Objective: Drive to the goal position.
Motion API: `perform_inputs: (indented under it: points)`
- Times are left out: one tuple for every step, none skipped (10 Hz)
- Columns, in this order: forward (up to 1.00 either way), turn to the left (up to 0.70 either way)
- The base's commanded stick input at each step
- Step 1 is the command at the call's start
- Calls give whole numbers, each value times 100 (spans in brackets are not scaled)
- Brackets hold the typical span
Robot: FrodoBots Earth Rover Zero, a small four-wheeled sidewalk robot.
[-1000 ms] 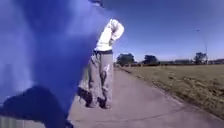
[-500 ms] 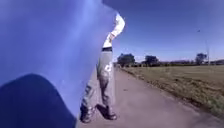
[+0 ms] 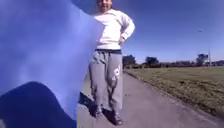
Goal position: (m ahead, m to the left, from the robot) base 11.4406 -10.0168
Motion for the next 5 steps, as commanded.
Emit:
perform_inputs:
  points:
    - [30, 0]
    - [31, 0]
    - [30, 0]
    - [29, 0]
    - [29, 0]
